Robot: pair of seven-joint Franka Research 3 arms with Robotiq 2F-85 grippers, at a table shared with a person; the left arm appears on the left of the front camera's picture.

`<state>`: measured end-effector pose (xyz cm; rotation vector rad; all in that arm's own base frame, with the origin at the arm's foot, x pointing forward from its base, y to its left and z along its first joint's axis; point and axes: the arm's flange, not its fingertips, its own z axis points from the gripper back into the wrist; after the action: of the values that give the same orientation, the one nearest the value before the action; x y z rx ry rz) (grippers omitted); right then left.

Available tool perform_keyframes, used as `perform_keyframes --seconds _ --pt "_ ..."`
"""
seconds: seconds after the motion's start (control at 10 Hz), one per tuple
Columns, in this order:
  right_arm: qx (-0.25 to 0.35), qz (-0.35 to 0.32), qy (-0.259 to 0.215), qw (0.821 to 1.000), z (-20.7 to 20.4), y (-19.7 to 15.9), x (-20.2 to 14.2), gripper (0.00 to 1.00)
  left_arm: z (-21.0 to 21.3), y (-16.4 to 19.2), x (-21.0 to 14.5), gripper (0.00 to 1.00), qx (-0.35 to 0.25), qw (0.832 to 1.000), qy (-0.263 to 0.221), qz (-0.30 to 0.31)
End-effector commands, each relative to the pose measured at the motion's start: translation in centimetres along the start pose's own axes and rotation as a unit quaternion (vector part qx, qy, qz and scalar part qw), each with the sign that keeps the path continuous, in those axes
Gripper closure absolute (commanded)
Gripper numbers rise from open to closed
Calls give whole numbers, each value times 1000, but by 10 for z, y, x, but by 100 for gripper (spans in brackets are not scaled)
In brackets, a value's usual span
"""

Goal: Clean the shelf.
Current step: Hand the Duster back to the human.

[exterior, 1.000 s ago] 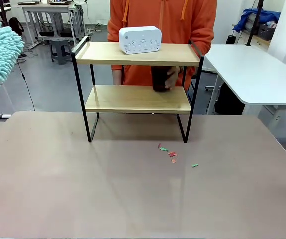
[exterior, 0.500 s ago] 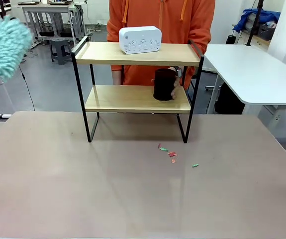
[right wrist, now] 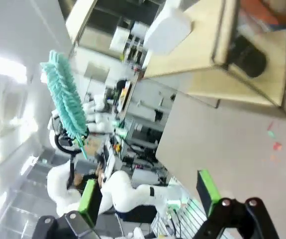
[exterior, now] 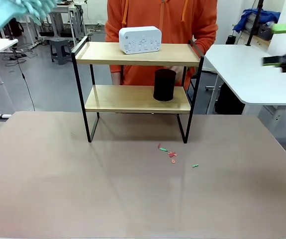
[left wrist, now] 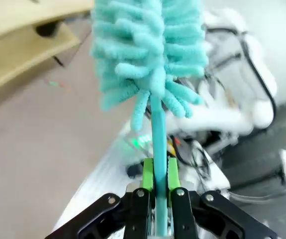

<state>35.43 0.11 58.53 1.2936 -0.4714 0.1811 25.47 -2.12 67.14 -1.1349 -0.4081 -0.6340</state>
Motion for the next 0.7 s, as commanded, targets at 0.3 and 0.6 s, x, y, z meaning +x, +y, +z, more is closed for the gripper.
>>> perform_keyframes --seconds 0.3,0.6 --pt "-4 -4 -8 1000 9 -4 0 0 -18 20 -2 88 -40 995 84 30" --pt "7 0 34 999 -32 0 36 0 -87 27 42 88 -161 948 273 6"
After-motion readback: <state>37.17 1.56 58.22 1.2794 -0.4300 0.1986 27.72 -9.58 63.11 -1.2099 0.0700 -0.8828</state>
